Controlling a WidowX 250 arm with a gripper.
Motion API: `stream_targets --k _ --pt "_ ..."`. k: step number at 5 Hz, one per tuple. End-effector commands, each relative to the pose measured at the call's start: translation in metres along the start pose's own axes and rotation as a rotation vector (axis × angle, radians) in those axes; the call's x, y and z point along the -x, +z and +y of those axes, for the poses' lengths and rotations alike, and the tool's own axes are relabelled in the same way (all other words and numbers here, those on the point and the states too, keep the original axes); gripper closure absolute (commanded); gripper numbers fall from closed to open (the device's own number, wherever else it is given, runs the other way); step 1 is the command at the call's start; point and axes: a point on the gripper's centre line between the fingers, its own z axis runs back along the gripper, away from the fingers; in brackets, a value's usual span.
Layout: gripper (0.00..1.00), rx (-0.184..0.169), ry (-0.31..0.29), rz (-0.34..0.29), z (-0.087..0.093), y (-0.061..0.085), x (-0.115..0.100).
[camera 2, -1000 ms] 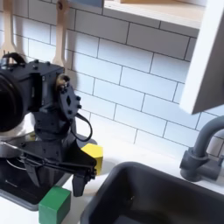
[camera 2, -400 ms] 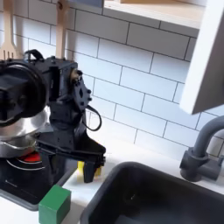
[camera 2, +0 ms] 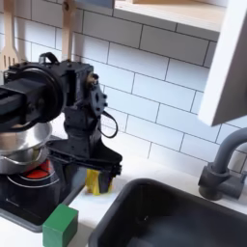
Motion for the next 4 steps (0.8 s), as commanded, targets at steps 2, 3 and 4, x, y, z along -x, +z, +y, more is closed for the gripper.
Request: stream_targets --k 2,3,4 --pt "0.0 0.002 0.004 0.001 -0.0147 -0.0111 -0.0176" --pt "0.0 0.001 0.008 0.003 -0.0153 -0.0128 -0.0208" --pt "0.0 -0.006 0.017 0.009 -0.0133 -0.014 -0.0209"
